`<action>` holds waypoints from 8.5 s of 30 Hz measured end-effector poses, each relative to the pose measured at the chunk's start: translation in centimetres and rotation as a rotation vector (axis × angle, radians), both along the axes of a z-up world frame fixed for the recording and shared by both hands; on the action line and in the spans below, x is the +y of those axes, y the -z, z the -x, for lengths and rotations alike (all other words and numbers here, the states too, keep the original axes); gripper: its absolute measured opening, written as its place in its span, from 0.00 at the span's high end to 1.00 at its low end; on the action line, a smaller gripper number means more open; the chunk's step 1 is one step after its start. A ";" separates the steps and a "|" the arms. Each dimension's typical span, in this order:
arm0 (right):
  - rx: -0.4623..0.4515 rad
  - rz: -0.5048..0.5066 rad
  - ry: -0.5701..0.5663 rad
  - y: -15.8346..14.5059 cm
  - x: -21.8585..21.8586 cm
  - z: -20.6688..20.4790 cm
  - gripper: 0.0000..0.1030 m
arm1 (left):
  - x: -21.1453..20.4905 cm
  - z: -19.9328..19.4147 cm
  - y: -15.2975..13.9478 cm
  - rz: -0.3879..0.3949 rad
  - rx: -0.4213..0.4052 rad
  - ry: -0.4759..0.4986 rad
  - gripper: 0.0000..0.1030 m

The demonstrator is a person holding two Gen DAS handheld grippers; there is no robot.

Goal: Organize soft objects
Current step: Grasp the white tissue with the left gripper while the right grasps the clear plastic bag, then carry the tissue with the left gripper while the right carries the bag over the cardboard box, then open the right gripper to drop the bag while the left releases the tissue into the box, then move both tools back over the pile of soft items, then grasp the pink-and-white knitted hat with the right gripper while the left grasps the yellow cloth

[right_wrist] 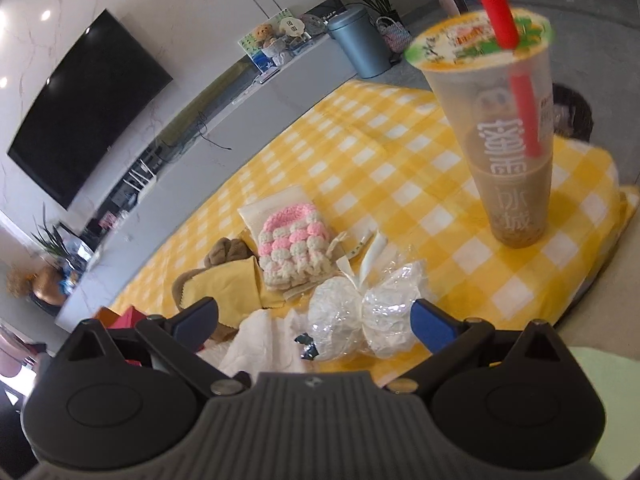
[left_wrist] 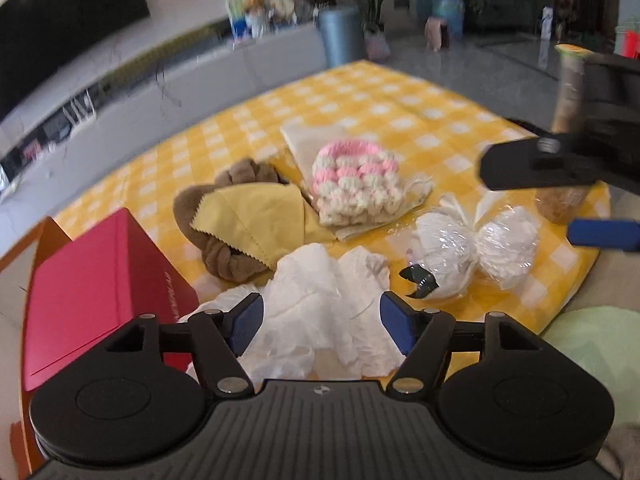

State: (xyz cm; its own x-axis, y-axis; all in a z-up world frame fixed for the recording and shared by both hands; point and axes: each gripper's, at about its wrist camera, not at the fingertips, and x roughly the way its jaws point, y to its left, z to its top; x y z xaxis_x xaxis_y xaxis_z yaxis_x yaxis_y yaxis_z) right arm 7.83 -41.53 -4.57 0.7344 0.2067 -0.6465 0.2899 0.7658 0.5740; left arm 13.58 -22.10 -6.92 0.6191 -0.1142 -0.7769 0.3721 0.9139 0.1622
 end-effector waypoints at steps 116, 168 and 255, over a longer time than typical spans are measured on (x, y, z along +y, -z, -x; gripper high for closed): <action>-0.032 0.561 -1.044 -2.2 40.2 -4.8 0.34 | 39.8 8.1 -3.6 0.635 -0.243 -0.521 0.87; -0.243 0.191 -0.641 -4.2 33.0 -6.1 0.03 | 33.6 0.9 -2.5 0.241 -0.148 -0.543 0.20; 0.249 0.279 -0.205 6.2 7.2 -18.5 0.34 | -0.9 -3.3 5.9 -0.127 -0.329 0.099 0.08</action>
